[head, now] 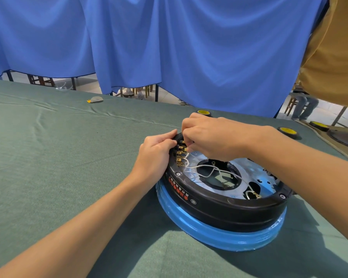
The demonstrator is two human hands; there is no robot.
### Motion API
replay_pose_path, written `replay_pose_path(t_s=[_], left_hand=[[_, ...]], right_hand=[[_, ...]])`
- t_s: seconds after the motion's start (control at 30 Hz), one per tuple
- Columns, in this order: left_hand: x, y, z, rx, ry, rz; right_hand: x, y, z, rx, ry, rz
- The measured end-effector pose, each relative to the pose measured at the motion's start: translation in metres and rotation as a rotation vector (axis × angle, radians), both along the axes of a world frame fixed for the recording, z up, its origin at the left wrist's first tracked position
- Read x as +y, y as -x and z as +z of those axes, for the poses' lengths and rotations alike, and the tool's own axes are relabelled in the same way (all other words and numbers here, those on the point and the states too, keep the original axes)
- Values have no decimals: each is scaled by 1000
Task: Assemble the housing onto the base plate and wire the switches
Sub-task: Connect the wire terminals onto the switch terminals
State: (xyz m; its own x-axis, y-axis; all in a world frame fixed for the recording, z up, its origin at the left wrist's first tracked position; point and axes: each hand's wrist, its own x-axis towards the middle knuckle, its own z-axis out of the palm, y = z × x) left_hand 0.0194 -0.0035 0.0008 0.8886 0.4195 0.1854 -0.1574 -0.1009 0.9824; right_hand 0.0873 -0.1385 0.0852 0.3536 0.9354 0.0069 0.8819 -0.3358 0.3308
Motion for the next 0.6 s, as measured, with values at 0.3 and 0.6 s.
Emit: replay_pose_path(t_s=[0.3,0.6], left_hand=[[0,0,0,5,0,11],[0,1,4,36,-44,10]], right_hand=[[-8,-7,-16,34,-141,26],[-12,-1,-26,37,-287,49]])
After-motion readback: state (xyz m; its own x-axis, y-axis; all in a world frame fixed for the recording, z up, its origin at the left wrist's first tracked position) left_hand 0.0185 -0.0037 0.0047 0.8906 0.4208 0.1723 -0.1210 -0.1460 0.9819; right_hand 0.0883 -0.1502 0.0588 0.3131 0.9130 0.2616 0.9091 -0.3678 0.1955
